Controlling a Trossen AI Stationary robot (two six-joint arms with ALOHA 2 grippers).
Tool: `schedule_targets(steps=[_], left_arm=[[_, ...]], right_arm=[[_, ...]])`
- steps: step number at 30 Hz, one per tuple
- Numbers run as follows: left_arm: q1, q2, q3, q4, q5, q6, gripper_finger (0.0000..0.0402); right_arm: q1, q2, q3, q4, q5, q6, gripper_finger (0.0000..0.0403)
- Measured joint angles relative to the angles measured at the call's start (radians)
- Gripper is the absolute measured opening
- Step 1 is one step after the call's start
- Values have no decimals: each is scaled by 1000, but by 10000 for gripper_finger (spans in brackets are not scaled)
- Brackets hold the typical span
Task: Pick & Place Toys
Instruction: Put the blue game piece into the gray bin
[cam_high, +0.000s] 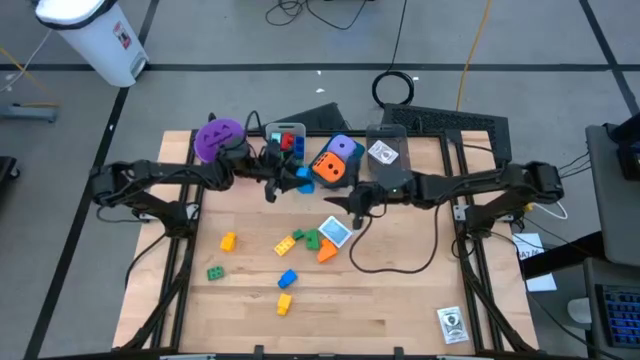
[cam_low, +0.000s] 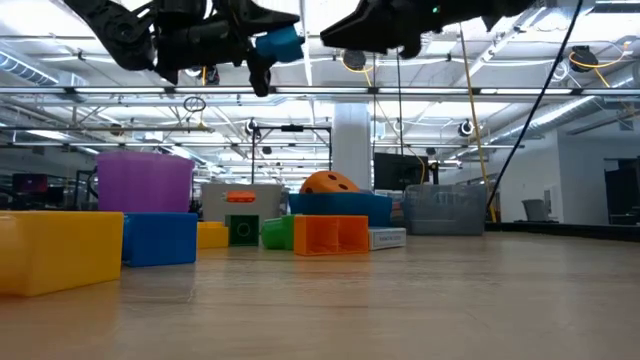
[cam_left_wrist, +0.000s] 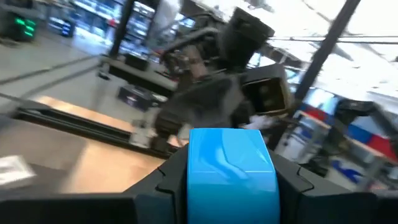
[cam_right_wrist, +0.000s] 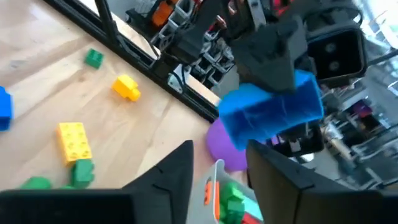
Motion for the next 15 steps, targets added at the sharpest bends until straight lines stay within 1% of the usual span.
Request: schedule_targets(steps=[4, 6, 8, 11, 15], left_arm=[[71, -17, 0, -75, -18, 87, 144], [107, -19, 0, -153, -72, 139, 144], [137, -19, 0, -227, -155, 201, 144], [169, -12, 0, -323, -305, 288, 145], [207, -10, 0, -400, -433, 359, 145]], right_arm=[[-9, -58, 0, -118, -11, 86, 165], [-18, -70, -1, -175, -14, 135, 171], [-25, -80, -34, -179, -14, 176, 175], [-26, -82, -111, -110, -14, 193, 175], [-25, -81, -231, 57, -17, 206, 170]])
